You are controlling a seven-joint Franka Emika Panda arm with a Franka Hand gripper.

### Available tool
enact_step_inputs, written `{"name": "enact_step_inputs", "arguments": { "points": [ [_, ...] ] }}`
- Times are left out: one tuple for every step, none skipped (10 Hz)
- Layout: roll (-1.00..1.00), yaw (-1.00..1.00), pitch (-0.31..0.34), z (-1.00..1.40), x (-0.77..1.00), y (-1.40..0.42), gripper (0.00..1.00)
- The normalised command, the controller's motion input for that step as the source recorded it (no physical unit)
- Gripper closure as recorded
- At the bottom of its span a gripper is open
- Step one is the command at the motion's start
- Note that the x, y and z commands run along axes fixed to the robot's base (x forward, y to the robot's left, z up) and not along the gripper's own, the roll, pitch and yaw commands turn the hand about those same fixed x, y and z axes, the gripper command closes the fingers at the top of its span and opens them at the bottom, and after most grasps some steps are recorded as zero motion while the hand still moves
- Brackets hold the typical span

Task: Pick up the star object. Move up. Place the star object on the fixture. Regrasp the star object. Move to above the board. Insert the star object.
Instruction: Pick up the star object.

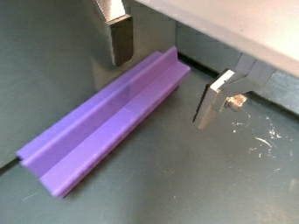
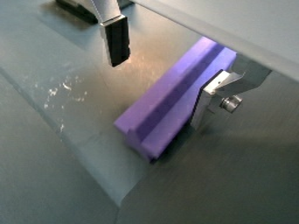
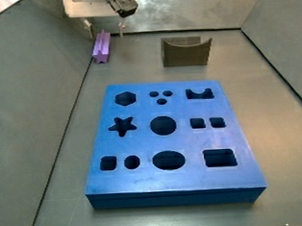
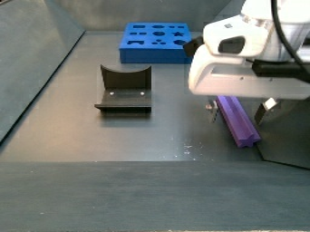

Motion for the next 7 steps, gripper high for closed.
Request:
{"name": "enact_step_inputs", "arguments": {
  "points": [
    [-0.17,-0.07,-0.104,-0.77,0.12,0.12,0.00],
    [-0.20,0.00,-0.090,-0.74,0.50,0.15,0.00],
    [-0.20,0.00,-0.110,-0.73,0.43,0.07,0.00],
    [-0.18,0.00,-0.106,-0.65,0.11,0.00,0.00],
    [-0.09,-0.03,-0.084,-0.61,0.00,0.00,0.00],
    [-0.08,-0.13,-0.050,-0.39,-0.15,-0.05,0.00],
    [-0.08,-0.13,-0.059,-0.16,-0.21,-0.15,0.00]
  ]
}}
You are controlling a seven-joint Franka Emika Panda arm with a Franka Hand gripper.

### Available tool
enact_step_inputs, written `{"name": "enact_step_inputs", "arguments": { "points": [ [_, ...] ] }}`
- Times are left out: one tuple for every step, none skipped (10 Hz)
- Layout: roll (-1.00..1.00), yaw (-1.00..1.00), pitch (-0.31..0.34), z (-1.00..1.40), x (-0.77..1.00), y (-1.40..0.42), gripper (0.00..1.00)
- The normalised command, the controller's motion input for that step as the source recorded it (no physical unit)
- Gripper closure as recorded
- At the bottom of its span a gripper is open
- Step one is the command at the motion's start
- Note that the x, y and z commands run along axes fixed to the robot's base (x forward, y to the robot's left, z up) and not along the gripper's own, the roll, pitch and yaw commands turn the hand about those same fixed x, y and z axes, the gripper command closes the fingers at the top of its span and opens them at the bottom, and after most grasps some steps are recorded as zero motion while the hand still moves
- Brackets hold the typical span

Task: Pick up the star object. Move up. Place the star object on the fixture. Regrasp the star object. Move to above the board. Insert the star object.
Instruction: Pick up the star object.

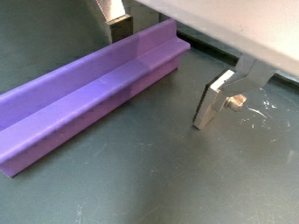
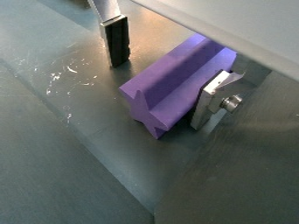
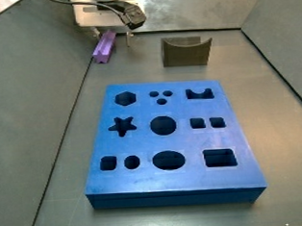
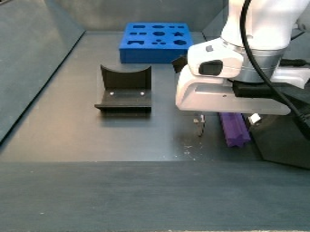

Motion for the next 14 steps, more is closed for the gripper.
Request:
{"name": "enact_step_inputs", "arguments": {
  "points": [
    [-0.07,-0.03,-0.070,-0.03,-0.12,-0.25,0.00],
    [0.00,0.09,-0.076,-0.14,0.00,-0.32,0.00],
    [0.00,0.18,-0.080,-0.11,0.00,-0.31,0.00],
    [0.00,0.15,-0.066,-0.10,0.00,-0.27,0.00],
    [0.00,0.11,-0.060,-0.09,0.00,-0.12,0.00],
    [0.00,0.00,0.000,0.00,0.00,0.00,0.00],
    [0.00,0.00,0.000,0.00,0.00,0.00,1.00],
    [0.00,0.00,0.000,0.00,0.00,0.00,1.00],
    [0.00,0.00,0.000,0.00,0.00,0.00,1.00],
    [0.00,0.00,0.000,0.00,0.00,0.00,1.00],
    [0.00,0.00,0.000,0.00,0.00,0.00,1.00],
    [0.00,0.00,0.000,0.00,0.00,0.00,1.00],
    [0.00,0.00,0.000,0.00,0.00,0.00,1.00],
    [0.00,0.00,0.000,0.00,0.00,0.00,1.00]
  ]
}}
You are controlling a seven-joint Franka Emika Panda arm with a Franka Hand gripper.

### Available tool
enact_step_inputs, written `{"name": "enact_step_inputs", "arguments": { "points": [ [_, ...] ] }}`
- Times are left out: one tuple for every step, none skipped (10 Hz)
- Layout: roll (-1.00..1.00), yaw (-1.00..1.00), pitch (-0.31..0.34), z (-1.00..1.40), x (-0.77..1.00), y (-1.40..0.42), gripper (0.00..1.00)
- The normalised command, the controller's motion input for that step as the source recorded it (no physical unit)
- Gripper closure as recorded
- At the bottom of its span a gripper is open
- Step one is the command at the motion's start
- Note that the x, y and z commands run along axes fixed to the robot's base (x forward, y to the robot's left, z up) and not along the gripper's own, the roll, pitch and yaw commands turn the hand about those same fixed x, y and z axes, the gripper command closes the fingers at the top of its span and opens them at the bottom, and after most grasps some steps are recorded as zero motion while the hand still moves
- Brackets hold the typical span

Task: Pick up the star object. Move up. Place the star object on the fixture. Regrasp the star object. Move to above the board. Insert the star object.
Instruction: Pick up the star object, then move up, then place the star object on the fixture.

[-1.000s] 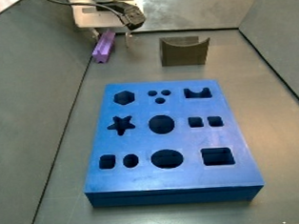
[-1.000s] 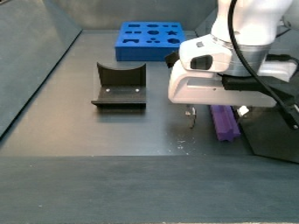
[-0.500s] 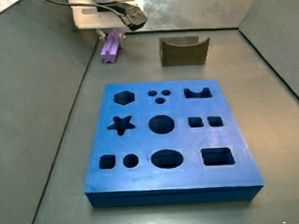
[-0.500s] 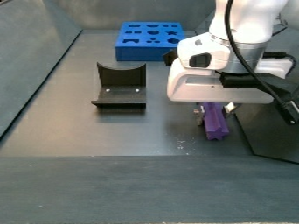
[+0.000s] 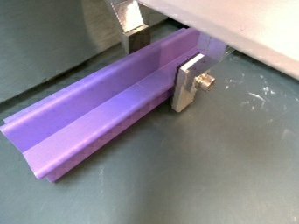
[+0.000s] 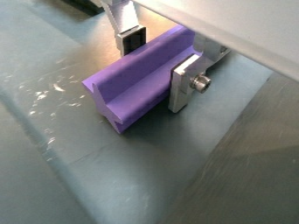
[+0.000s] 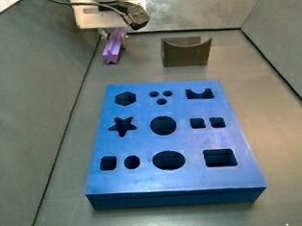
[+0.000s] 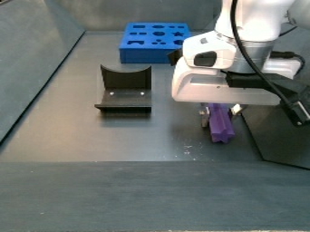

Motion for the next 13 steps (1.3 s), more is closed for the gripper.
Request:
{"name": "enact_step_inputs", "arguments": {
  "points": [
    [0.00,0.00,0.000,0.00,0.00,0.00,1.00],
    [0.00,0.00,0.000,0.00,0.00,0.00,1.00],
    [0.00,0.00,0.000,0.00,0.00,0.00,1.00],
    [0.00,0.00,0.000,0.83,0.00,0.00,1.00],
    [0.00,0.00,0.013,0.79,-0.01,-0.03,1.00],
    [0.00,-0.01,0.027,0.70,-0.01,-0.02,1.00],
    [0.01,-0.01,0.045,0.55,-0.01,-0.01,1.00],
    [0.01,-0.01,0.052,0.47,-0.01,0.00,1.00],
    [0.02,-0.02,0.060,0.29,-0.02,0.01,1.00],
    [0.00,0.00,0.000,1.00,0.00,0.00,1.00],
    [0.01,0.00,0.005,1.00,0.00,0.00,1.00],
    [0.02,-0.01,0.013,1.00,-0.01,0.00,1.00],
    [0.03,-0.01,0.032,1.00,-0.02,0.00,1.00]
  ]
}}
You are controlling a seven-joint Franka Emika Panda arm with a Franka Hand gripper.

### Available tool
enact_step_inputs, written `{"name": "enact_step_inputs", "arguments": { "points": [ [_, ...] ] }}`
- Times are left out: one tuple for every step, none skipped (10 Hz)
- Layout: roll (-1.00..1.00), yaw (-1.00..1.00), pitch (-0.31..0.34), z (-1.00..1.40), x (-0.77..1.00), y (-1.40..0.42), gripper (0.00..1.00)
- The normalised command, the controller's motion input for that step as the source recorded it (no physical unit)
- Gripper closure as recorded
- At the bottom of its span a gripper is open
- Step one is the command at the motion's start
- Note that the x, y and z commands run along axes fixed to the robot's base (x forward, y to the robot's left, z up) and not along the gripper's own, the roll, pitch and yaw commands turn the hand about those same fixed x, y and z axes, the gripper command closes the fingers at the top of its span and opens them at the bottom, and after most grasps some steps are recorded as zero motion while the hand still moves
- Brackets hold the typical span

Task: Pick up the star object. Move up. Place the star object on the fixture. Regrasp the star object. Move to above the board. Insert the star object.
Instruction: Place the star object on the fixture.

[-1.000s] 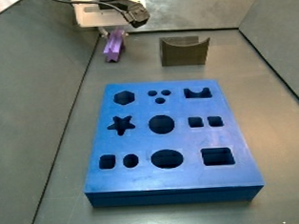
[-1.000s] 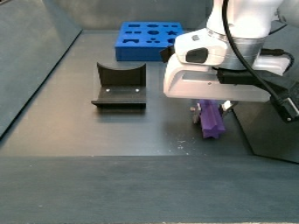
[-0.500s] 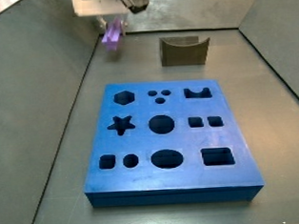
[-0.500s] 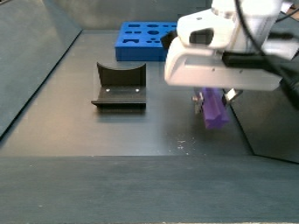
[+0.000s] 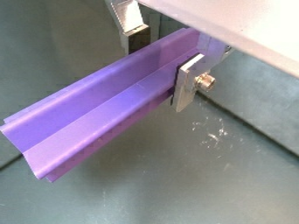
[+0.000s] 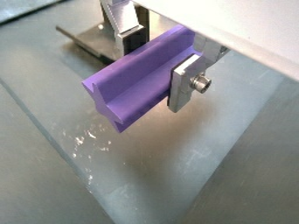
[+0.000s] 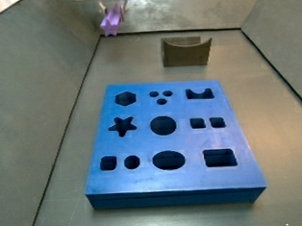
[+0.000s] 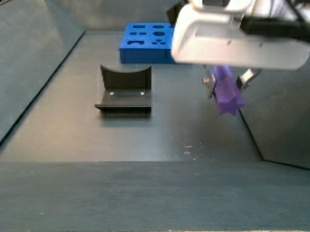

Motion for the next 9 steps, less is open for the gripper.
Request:
{"name": "enact_step_inputs", "arguments": {
  "points": [
    [0.03,-0.01,0.042,1.00,-0.02,0.01,1.00],
    [0.04,-0.02,0.050,1.00,-0.03,0.01,1.00],
    [0.05,-0.01,0.054,1.00,-0.03,0.01,1.00],
    [0.06,-0.01,0.061,0.98,-0.03,0.01,1.00],
    [0.06,-0.01,0.066,0.83,-0.03,0.01,1.00],
    [0.07,0.00,0.078,0.64,-0.02,0.02,1.00],
    [0.07,0.00,0.086,0.49,-0.01,0.02,1.00],
    [0.08,0.00,0.098,0.35,-0.01,0.02,1.00],
    [0.07,0.01,0.108,0.20,0.00,0.02,1.00]
  ]
}}
